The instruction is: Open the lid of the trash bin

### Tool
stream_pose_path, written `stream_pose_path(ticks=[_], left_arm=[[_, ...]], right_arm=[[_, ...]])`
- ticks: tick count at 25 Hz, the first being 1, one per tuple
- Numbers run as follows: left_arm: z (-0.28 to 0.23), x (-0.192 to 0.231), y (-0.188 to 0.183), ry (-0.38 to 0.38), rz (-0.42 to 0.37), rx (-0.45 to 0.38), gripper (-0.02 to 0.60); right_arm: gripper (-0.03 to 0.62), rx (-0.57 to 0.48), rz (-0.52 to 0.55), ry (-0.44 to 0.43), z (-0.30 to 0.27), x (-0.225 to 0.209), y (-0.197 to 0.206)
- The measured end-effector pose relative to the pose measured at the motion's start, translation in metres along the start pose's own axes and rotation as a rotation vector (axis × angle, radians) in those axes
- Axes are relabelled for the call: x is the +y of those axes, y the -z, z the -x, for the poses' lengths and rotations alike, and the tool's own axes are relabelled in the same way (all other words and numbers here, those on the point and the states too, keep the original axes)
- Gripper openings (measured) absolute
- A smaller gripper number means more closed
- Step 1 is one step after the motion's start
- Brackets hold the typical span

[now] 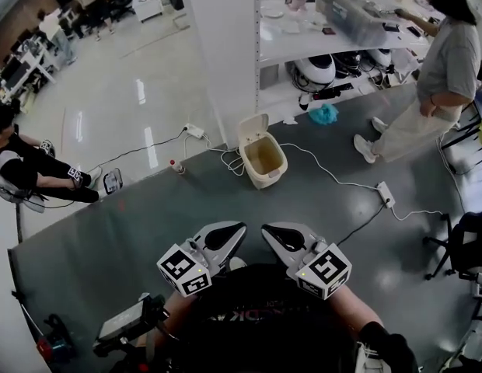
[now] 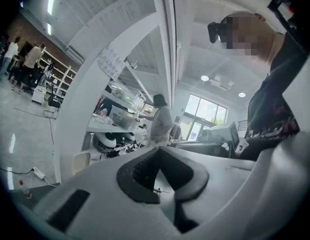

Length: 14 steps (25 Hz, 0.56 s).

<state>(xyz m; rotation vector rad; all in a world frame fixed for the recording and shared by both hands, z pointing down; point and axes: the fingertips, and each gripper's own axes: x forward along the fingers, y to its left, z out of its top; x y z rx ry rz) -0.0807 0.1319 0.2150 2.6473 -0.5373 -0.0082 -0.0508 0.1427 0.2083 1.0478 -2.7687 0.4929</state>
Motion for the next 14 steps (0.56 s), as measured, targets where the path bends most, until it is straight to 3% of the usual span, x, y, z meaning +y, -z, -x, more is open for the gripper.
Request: stream_pose_path(ticks=[14], left_arm=[[0.0060,-0.0020,0.0014,0.009,0.001,-0.006,0.003]], right_arm=[[0.008,-0.003,-0.021,0.033,0.0073,0.0075,0.0103]])
